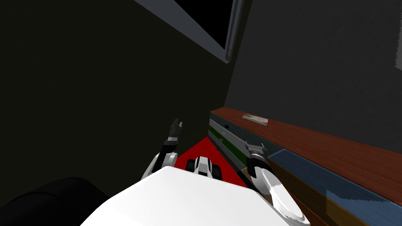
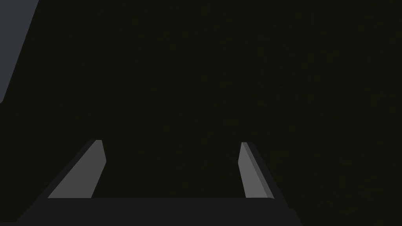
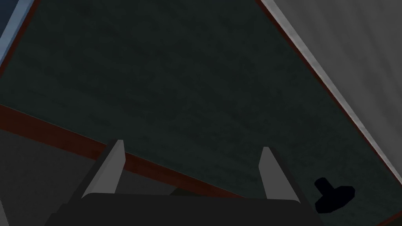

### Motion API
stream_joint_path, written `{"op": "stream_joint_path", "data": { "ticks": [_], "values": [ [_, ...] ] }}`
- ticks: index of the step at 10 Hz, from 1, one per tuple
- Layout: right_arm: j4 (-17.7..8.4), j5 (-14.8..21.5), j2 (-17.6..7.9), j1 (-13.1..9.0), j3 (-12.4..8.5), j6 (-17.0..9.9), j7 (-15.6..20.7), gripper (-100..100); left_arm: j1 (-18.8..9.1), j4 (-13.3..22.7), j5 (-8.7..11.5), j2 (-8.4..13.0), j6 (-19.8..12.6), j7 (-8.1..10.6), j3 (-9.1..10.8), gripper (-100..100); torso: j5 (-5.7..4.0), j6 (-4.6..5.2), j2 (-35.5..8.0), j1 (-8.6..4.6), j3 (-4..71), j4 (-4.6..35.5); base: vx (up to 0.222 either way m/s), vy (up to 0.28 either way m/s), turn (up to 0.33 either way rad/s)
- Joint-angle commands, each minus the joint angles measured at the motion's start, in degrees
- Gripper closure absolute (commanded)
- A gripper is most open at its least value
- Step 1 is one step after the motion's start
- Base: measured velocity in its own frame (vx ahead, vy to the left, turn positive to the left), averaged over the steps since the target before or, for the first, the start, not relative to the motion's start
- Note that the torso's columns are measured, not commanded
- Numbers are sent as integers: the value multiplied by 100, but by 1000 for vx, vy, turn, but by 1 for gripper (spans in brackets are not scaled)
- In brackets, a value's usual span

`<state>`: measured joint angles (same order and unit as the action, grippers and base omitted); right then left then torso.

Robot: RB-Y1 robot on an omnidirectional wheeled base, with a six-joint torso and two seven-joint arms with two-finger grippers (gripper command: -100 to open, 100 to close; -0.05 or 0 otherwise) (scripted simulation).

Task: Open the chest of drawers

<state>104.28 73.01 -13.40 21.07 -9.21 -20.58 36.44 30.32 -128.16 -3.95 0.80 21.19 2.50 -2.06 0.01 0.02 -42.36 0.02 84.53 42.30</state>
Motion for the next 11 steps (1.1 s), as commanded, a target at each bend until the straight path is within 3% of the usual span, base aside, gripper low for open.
{"op": "stream_joint_path", "data": {
  "ticks": [1, 2, 3, 6, 11],
  "values": [
    [-140, 394, 1, -44, -44, -202, 113, -100, -1, 0, 0, 0, 0, 0, 0, 0, -1, -6, 7, -1, 3, -1, 29, -6, 119],
    [-279, 568, -4, -104, -75, -405, 236, -100, 0, 0, 0, 0, 0, 0, 0, 0, -1, -1, 9, -2, 5, -2, 38, -2, 175],
    [-279, 736, -4, -104, -75, -405, 236, -100, 0, 0, 0, 0, 0, 0, 0, 0, -1, -4, 13, -1, 7, -3, 37, -7, 101],
    [-549, 1289, 0, -225, -125, -778, 452, -100, 0, 0, 0, 0, 0, 0, 0, 0, 0, 1, 5, -2, 3, -1, 35, -6, 150],
    [-806, 1934, 33, -345, -162, -1107, 631, -100, 0, 0, 0, 0, 0, 0, 0, 0, 23, -55, 60, 6, 39, 2, 18, 3, 106]
  ]
}}
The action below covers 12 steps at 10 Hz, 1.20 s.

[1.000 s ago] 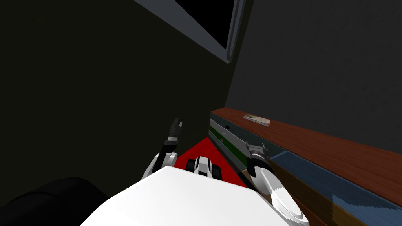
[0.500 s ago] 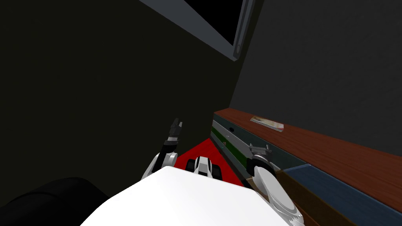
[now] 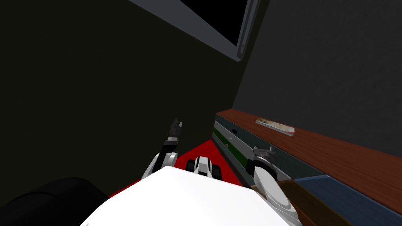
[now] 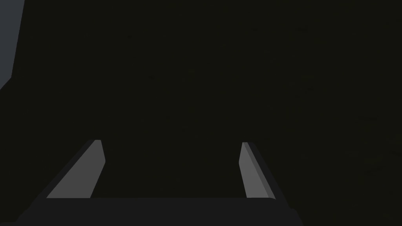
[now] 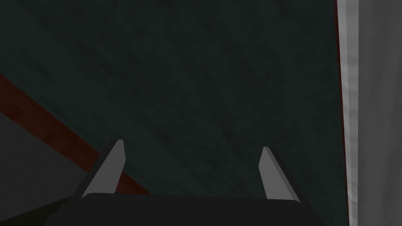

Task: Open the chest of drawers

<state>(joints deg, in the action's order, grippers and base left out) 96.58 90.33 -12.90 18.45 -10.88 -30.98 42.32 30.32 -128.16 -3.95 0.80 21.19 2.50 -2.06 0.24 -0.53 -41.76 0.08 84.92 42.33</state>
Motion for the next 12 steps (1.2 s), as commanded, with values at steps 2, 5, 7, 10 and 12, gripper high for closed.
{"op": "stream_joint_path", "data": {
  "ticks": [2, 5, 7, 10, 12],
  "values": [
    [-157, 448, 17, -142, -11, -216, 121, -100, 0, 0, 0, 0, 0, 0, 0, 0, 6, -25, 31, 2, 19, -3, 26, -2, 113],
    [-480, 1027, 204, -301, -44, -598, 312, -100, 0, 0, 0, 0, 0, 0, 0, 0, -4, -79, 85, -16, 42, -3, 26, 0, 185],
    [-570, 1259, 299, -347, -52, -704, 364, -100, 1, 0, 0, 0, 0, 0, 0, 0, -17, -78, 95, -37, 43, -4, 31, 1, 122],
    [-782, 1689, 700, -460, -70, -960, 486, -100, 1, 0, 0, 1, 0, 0, 0, 0, -35, -4, 46, -43, 19, -19, 60, -14, 204],
    [-877, 1876, 1058, -513, -75, -1070, 535, -100, 1, 0, 0, 0, 0, 0, 0, 0, -38, 19, -6, -38, -13, -12, 45, -5, 160]
  ]
}}
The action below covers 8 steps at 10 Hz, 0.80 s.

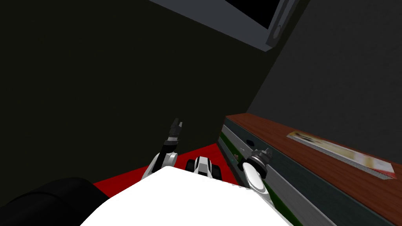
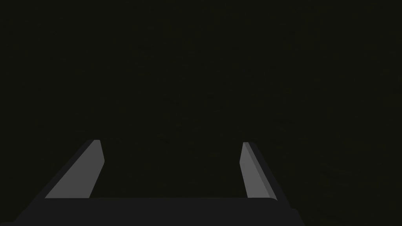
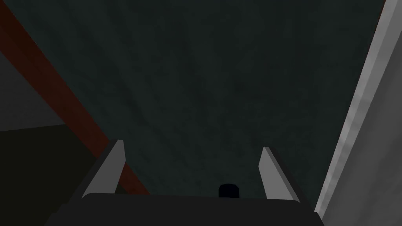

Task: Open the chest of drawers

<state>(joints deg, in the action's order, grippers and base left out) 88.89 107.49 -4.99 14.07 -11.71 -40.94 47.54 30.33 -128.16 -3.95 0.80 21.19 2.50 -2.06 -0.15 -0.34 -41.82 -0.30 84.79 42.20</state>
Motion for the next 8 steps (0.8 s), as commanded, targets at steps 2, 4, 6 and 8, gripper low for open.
{"op": "stream_joint_path", "data": {
  "ticks": [2, 4, 6, 8],
  "values": [
    [-165, 262, 595, -107, 6, -135, 38, -100, 0, 0, 0, 0, 0, 0, 0, 0, 15, 34, -54, 31, -27, 10, 28, -2, 74],
    [-176, 280, 748, -113, 6, -146, 42, -100, 0, 0, 0, 0, 0, 0, 0, 0, 17, 35, -62, 34, -32, 13, 2, 3, 9],
    [-149, 233, 711, -193, -29, -71, 150, -100, 0, 0, 0, 0, 0, 0, 0, 0, 15, 35, -49, 28, -23, 9, 19, -38, -27],
    [-215, 258, 695, -200, -12, -123, 83, 100, 0, 0, 0, 0, 0, 0, 1, 0, 10, 34, -40, 23, -17, 5, 14, -30, -7]
  ]
}}
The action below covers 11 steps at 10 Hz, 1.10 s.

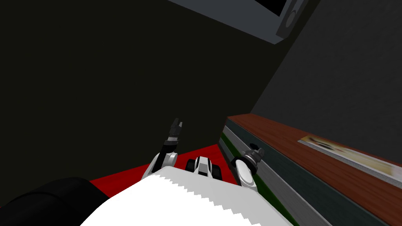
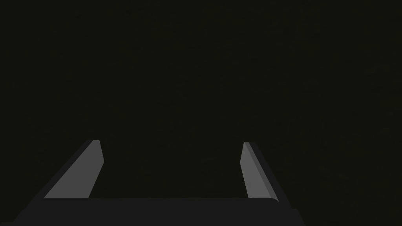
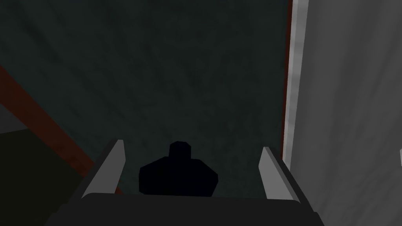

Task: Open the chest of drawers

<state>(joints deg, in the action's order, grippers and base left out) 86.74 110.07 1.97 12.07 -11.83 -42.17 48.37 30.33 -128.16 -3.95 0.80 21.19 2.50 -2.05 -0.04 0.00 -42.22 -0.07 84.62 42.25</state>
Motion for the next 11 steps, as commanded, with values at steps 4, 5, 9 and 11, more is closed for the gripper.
{"op": "stream_joint_path", "data": {
  "ticks": [4, 5, 9, 11],
  "values": [
    [116, -33, 56, -3, 40, 23, 143, 100, -1, 0, 0, -2, 0, 0, -2, 0, -12, -11, 15, 4, 4, -12, -55, 146, -20],
    [141, -42, 72, -3, 51, 31, 179, 100, -1, 0, 0, -3, 0, 0, -3, 0, -10, -15, 15, 7, 5, -10, -102, 196, -15],
    [154, -56, 67, 24, 98, 2, 192, 100, -2, 0, 0, -2, 0, 0, -3, 0, -9, -4, -2, 14, -5, -9, -69, 150, -5],
    [170, -51, 55, 25, 96, -14, 187, 100, -1, 0, 0, -3, 0, 0, -3, 0, -8, -9, 12, 8, 2, -9, -51, 162, -14]
  ]
}}
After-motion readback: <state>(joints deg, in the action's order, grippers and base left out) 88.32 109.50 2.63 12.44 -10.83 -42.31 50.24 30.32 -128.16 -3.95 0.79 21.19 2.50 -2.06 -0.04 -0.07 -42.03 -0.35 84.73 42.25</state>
